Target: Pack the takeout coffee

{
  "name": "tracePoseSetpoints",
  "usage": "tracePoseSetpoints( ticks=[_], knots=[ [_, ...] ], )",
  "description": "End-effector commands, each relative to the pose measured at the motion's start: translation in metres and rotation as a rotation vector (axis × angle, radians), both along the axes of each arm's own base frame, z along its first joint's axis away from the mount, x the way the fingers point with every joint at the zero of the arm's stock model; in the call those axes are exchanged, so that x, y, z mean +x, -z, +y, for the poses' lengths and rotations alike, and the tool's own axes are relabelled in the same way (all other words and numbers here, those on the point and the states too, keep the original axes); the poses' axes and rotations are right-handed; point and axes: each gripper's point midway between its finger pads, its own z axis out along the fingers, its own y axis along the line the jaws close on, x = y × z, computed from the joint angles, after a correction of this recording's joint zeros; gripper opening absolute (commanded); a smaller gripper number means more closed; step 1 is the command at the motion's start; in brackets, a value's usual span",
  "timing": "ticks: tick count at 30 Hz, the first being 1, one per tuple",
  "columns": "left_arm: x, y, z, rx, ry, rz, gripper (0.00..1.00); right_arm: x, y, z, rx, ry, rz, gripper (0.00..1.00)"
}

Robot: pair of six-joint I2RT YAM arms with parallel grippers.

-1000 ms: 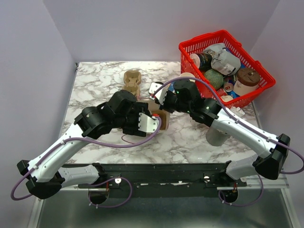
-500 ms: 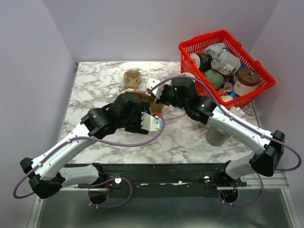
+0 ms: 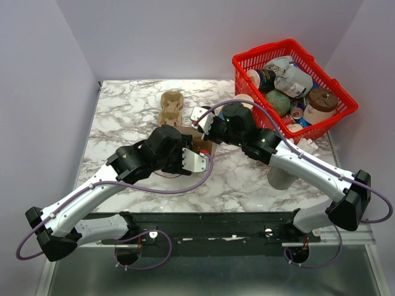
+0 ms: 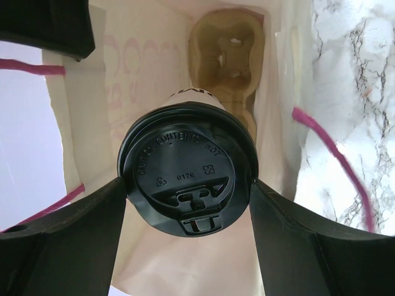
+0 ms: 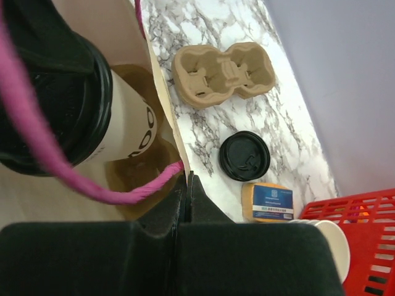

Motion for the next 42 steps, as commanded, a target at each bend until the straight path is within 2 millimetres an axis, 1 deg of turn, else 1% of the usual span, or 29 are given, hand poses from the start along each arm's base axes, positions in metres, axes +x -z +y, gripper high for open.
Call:
tracePoseSetpoints(
  ticks=[1, 3, 6, 10, 12, 15, 22, 24, 27, 28, 31, 33, 36, 39, 42],
  knots=[
    [0.008, -0.004, 0.004, 0.004, -0.038, -0.051, 0.00, -0.021, -0.001, -0.004, 0.038, -0.029, 0.065, 0.01],
    [0.008, -0.002, 0.005, 0.023, -0.030, -0.053, 0.00, -0.024, 0.000, -0.004, 0.044, -0.028, 0.080, 0.00],
    [0.007, -0.001, 0.006, 0.042, -0.011, -0.051, 0.00, -0.024, -0.003, -0.005, 0.059, -0.017, 0.085, 0.00],
    [0.004, 0.004, 0.005, 0.059, 0.000, -0.021, 0.00, -0.022, -0.016, -0.002, 0.085, -0.016, 0.075, 0.00],
    [0.003, 0.008, 0.006, 0.064, -0.002, -0.014, 0.00, -0.022, -0.018, 0.000, 0.092, -0.016, 0.080, 0.00],
    [0.003, 0.014, 0.008, 0.074, -0.004, -0.014, 0.00, -0.022, -0.027, 0.001, 0.114, -0.019, 0.074, 0.00],
    [0.003, 0.024, 0.012, 0.094, -0.023, -0.003, 0.00, -0.021, -0.029, -0.002, 0.084, -0.039, 0.028, 0.01],
    [0.002, 0.024, 0.011, 0.087, -0.028, 0.009, 0.00, -0.023, -0.032, -0.002, 0.080, -0.054, 0.008, 0.01],
    [-0.002, 0.015, 0.002, 0.024, -0.028, 0.043, 0.00, -0.022, -0.031, -0.002, 0.066, -0.060, -0.006, 0.00],
    [-0.003, 0.005, -0.002, -0.011, -0.024, 0.043, 0.00, -0.022, -0.031, -0.003, 0.065, -0.057, -0.008, 0.01],
    [-0.006, -0.006, -0.012, -0.078, -0.007, 0.058, 0.00, -0.021, -0.027, -0.004, 0.053, -0.059, -0.009, 0.01],
    [-0.006, -0.008, -0.015, -0.098, -0.010, 0.060, 0.00, -0.021, -0.026, -0.003, 0.049, -0.061, -0.012, 0.00],
    [-0.006, -0.005, -0.017, -0.105, -0.010, 0.067, 0.00, -0.022, -0.025, -0.002, 0.047, -0.068, -0.011, 0.00],
    [-0.011, -0.008, -0.020, -0.134, 0.009, 0.079, 0.00, -0.021, -0.021, -0.003, 0.036, -0.063, -0.010, 0.00],
    [-0.007, -0.009, -0.019, -0.139, -0.010, 0.058, 0.00, -0.021, -0.020, -0.005, 0.030, -0.064, -0.013, 0.00]
  ],
)
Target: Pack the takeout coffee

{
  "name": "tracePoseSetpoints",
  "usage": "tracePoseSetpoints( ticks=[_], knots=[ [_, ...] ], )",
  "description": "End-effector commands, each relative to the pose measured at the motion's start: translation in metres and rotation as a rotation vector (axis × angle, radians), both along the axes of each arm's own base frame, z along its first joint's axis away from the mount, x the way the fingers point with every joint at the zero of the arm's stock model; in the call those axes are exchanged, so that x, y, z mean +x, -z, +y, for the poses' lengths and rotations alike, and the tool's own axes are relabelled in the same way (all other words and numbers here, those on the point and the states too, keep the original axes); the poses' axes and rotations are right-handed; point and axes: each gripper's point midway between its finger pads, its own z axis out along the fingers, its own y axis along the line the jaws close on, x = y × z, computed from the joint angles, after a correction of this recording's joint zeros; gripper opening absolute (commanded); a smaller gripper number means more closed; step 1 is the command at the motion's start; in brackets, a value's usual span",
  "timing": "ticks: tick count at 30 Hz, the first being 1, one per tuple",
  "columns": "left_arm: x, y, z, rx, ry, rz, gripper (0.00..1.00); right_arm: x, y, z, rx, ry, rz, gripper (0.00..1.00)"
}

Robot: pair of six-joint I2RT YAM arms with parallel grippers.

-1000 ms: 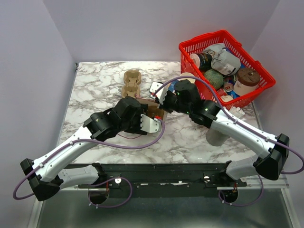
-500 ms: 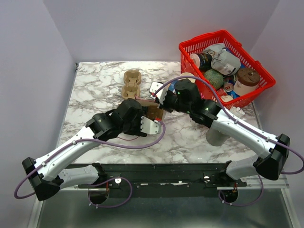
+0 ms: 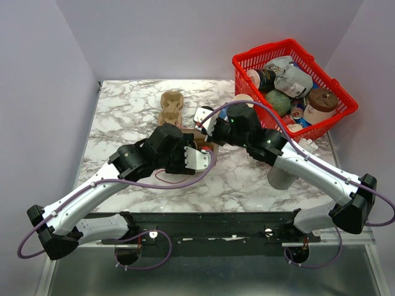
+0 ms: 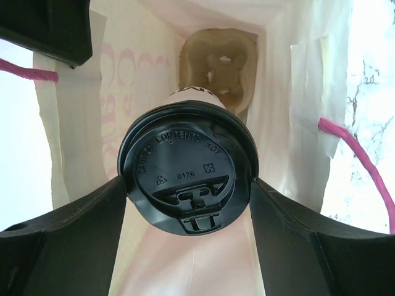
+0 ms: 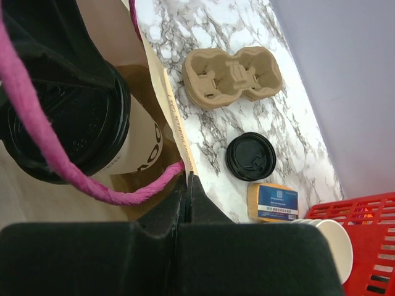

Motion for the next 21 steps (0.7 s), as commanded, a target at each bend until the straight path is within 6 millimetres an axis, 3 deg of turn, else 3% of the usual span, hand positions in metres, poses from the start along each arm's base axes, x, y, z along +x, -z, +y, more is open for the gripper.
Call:
tracePoseSetpoints(
  ticks=[1, 7, 21],
  knots=[
    [0.001, -0.011, -0.006, -0.067, -0.005, -0.031, 0.00, -0.007, -0.013, 0.000, 0.023, -0.027, -0.032, 0.00],
    [0.002, -0.021, -0.012, -0.114, 0.003, -0.049, 0.00, -0.008, -0.009, 0.002, 0.018, -0.032, -0.024, 0.00],
    [0.023, 0.004, -0.002, 0.000, -0.063, -0.088, 0.00, -0.011, -0.012, -0.001, 0.019, -0.042, -0.023, 0.00]
  ],
)
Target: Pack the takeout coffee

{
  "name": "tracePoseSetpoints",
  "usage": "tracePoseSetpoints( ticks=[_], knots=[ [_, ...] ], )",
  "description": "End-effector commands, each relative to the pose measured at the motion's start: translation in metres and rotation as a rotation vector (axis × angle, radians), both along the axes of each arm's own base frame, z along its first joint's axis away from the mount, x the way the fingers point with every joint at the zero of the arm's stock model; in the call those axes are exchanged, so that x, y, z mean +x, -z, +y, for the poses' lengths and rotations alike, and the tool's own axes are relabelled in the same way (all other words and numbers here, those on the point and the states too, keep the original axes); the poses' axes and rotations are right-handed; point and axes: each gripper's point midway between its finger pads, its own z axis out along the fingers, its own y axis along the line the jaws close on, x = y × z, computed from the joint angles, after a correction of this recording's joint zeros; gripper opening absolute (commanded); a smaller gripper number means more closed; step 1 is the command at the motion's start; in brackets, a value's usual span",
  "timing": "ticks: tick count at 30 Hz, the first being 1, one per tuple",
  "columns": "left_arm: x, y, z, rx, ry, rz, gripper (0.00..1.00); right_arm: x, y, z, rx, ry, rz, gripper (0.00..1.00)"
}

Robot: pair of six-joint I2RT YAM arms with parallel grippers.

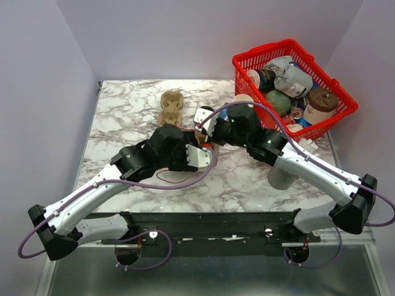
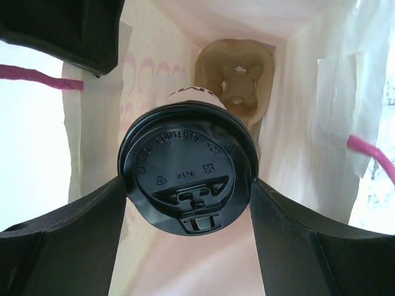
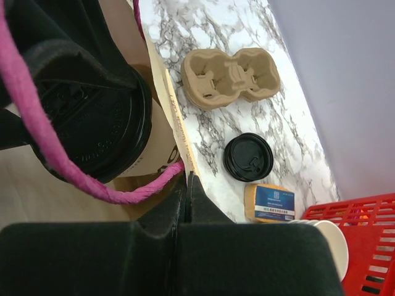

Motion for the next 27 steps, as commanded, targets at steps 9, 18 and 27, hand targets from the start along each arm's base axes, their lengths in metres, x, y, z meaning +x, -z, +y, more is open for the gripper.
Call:
tracePoseSetpoints(
  ticks=[9, 18, 27],
  knots=[
    [0.010, 0.029, 0.025, 0.186, -0.024, -0.043, 0.00, -0.015, -0.009, -0.001, 0.020, -0.048, -0.015, 0.01],
    [0.020, 0.035, 0.032, 0.258, -0.072, -0.056, 0.00, -0.025, -0.005, 0.004, -0.016, -0.090, -0.074, 0.01],
    [0.010, 0.029, 0.047, 0.286, -0.082, -0.033, 0.00, -0.026, 0.006, -0.004, -0.035, -0.068, -0.061, 0.00]
  ],
)
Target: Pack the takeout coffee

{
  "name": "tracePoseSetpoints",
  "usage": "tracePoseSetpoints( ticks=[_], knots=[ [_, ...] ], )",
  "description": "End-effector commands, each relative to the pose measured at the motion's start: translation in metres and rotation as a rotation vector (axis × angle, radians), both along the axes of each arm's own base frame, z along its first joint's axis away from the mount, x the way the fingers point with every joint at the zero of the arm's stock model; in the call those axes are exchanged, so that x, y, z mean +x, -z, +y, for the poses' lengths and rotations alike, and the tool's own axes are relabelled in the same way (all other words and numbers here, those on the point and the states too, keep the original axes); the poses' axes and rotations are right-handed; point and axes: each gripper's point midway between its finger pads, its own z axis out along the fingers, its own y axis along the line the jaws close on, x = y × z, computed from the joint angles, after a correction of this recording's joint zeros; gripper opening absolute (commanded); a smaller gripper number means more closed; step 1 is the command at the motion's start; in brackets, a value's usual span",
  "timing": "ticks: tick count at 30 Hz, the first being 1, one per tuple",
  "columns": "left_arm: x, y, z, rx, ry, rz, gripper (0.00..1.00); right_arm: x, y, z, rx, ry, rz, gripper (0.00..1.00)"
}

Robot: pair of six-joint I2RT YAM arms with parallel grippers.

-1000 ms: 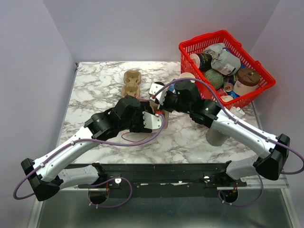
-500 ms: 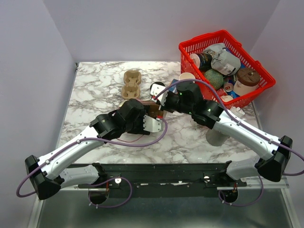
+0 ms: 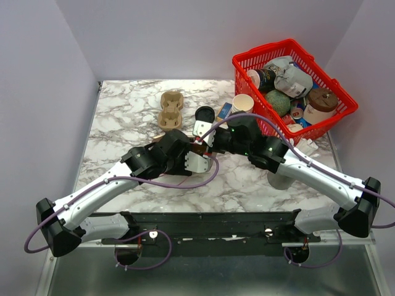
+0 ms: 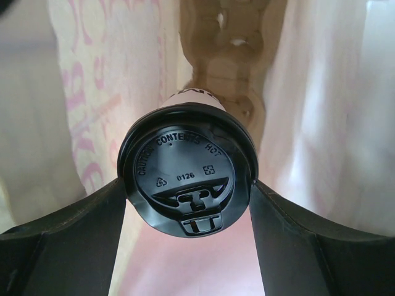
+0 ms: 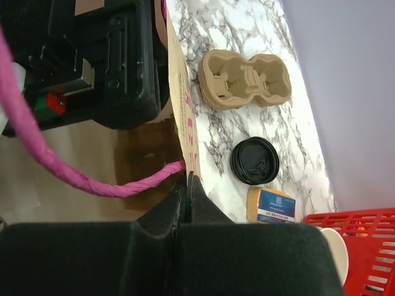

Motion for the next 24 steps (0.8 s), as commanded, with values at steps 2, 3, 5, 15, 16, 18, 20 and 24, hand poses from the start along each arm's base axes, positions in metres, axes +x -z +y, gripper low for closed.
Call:
tracePoseSetpoints(
  ticks=[2, 3, 5, 15, 16, 18, 20, 24],
  knots=[
    [-0.005, -0.010, 0.018, 0.038, -0.032, -0.007, 0.00, -0.004, -0.007, -0.005, 0.018, 0.007, -0.019, 0.01],
    [-0.006, -0.008, 0.019, 0.043, -0.033, -0.001, 0.00, -0.004, -0.007, -0.005, 0.020, 0.005, -0.016, 0.01],
    [-0.007, -0.005, 0.018, 0.036, -0.038, 0.012, 0.00, -0.006, -0.007, -0.003, 0.023, -0.009, -0.009, 0.00],
    [-0.007, 0.014, 0.022, 0.064, -0.036, 0.006, 0.00, -0.010, -0.017, 0.002, 0.075, 0.002, 0.047, 0.00],
    [-0.008, 0.015, 0.022, 0.059, -0.032, 0.005, 0.00, -0.010, -0.020, 0.005, 0.082, -0.004, 0.050, 0.00],
    [-0.010, 0.020, 0.023, 0.063, -0.026, 0.011, 0.00, -0.014, -0.023, 0.008, 0.085, -0.028, 0.064, 0.00],
    [-0.008, 0.022, 0.022, 0.064, -0.023, 0.007, 0.00, -0.015, -0.028, 0.013, 0.102, -0.040, 0.080, 0.00],
    [0.000, 0.016, 0.016, 0.016, -0.055, -0.023, 0.00, -0.020, -0.030, 0.018, 0.113, -0.067, 0.110, 0.00]
  ],
)
